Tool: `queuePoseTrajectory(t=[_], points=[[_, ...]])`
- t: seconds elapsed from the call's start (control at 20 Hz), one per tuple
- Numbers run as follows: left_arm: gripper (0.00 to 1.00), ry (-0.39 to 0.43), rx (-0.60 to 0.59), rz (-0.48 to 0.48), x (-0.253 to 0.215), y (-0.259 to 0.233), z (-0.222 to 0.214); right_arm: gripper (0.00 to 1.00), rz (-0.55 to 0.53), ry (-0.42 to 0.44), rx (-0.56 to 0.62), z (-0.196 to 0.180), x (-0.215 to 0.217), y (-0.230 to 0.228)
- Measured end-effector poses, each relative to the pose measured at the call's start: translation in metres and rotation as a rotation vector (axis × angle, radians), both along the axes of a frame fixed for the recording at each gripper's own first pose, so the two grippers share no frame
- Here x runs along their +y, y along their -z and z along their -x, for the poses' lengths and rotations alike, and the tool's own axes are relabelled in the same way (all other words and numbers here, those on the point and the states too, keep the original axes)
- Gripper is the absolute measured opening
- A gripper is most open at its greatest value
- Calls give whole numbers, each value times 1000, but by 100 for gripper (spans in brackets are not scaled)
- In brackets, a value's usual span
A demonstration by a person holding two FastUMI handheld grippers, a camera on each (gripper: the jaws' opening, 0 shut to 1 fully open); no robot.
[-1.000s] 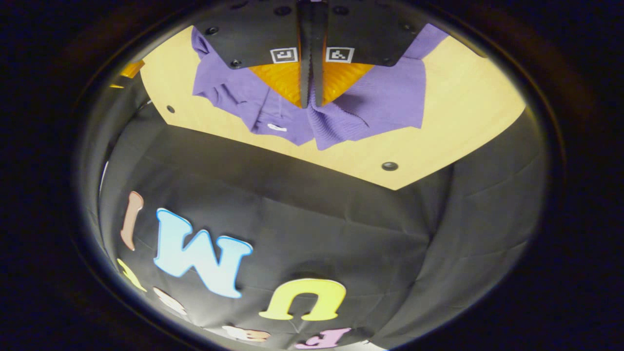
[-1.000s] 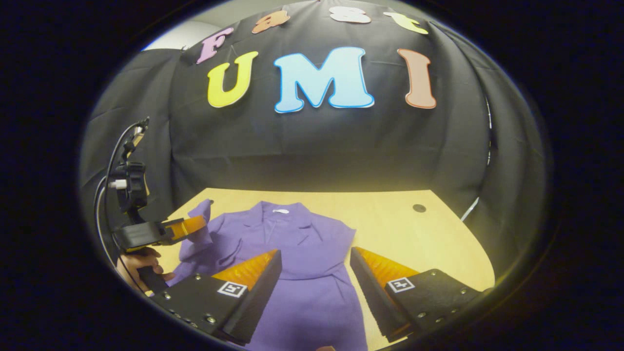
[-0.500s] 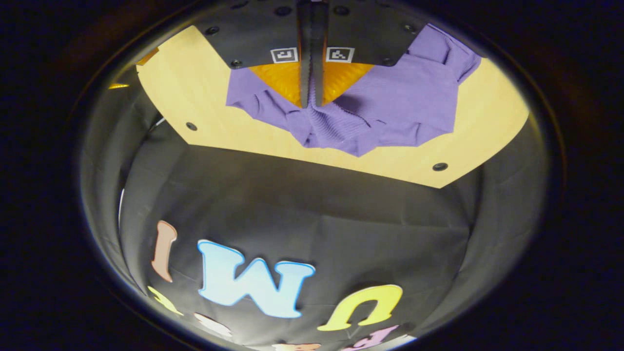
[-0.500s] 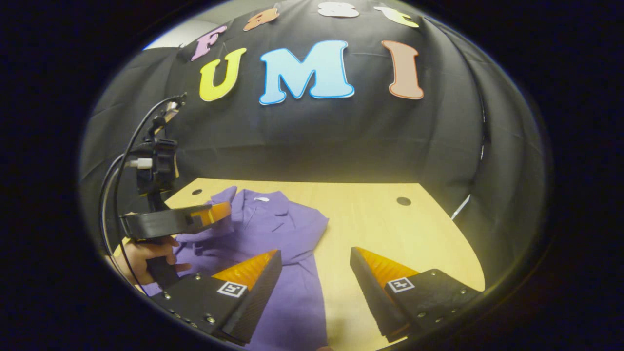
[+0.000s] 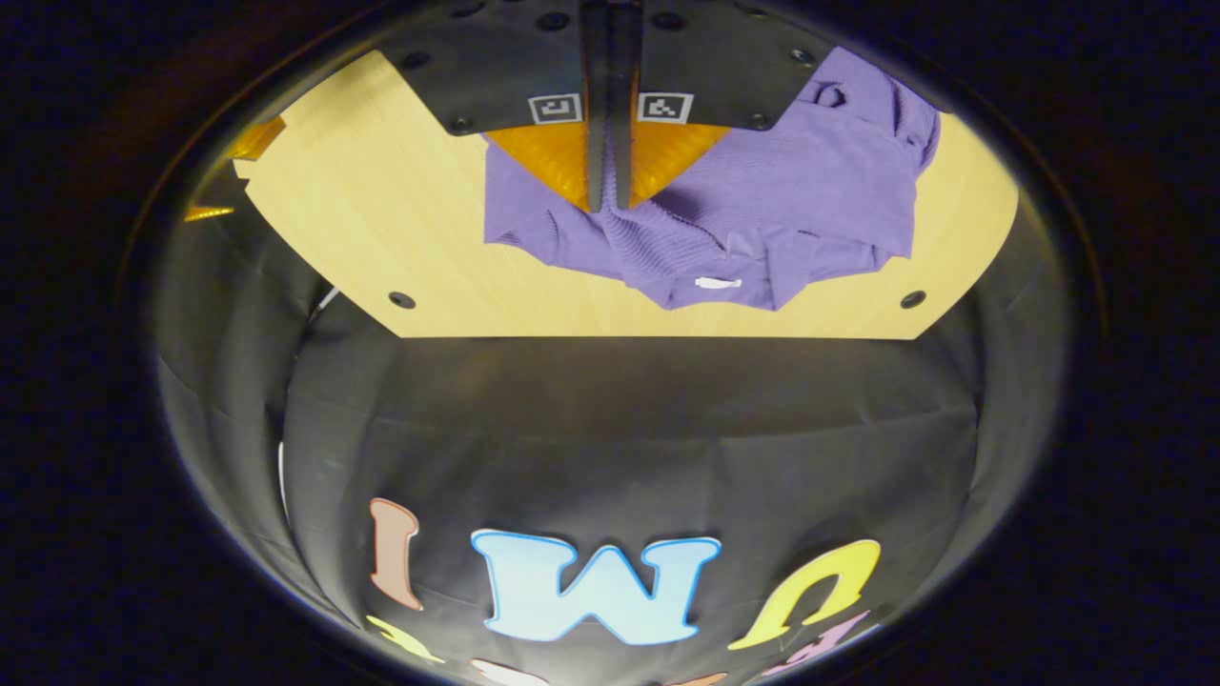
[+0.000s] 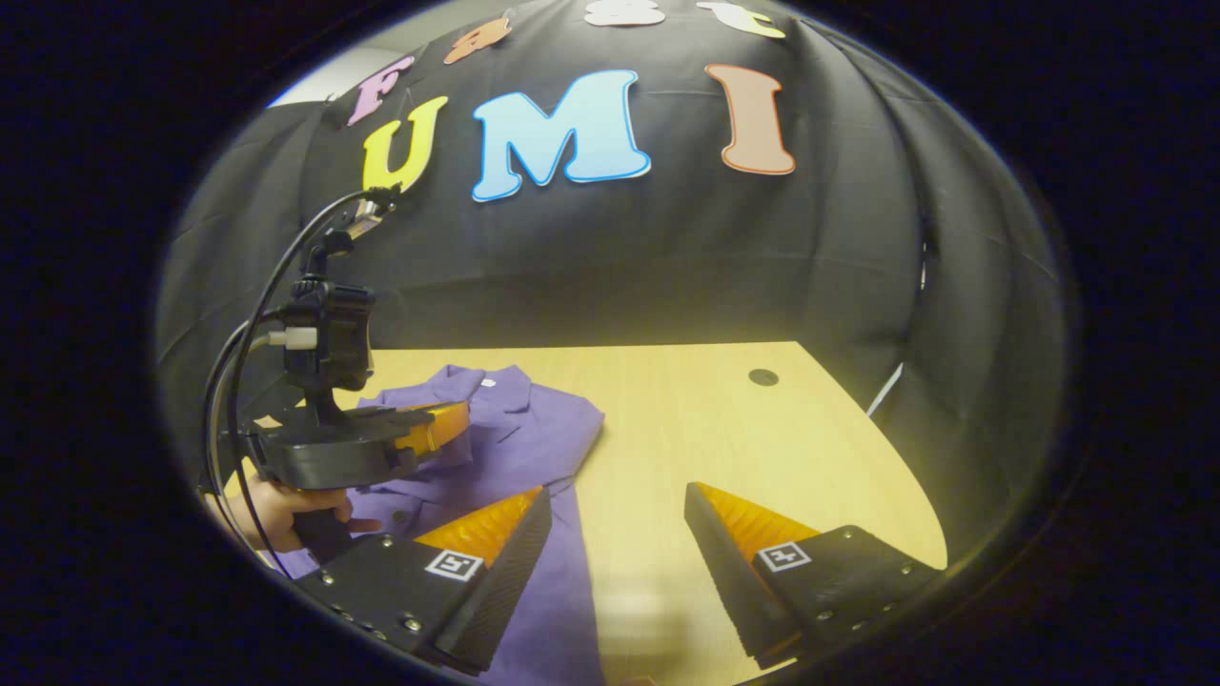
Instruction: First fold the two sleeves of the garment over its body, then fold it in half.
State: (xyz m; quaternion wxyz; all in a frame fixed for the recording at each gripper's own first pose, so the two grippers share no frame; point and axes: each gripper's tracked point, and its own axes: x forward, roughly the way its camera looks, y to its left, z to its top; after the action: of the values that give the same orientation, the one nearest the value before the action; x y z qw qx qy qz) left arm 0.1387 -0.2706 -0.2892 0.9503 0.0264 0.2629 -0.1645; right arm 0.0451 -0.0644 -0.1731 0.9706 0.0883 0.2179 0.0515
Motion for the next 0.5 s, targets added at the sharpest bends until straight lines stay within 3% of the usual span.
queuePoseTrajectory(t=[0.2, 0.25, 0.3, 0.5], points=[[14, 69, 7, -3, -7, -4, 8, 89, 17, 39, 7, 11, -2, 2], [28, 87, 9, -1, -9, -7, 11, 89, 21, 47, 10, 14, -3, 4], [29, 99, 1, -5, -10, -9, 15, 89, 24, 56, 9, 17, -4, 3], [77, 137, -28, 0, -6, -24, 33, 89, 31, 81, 11, 30, 1, 3]])
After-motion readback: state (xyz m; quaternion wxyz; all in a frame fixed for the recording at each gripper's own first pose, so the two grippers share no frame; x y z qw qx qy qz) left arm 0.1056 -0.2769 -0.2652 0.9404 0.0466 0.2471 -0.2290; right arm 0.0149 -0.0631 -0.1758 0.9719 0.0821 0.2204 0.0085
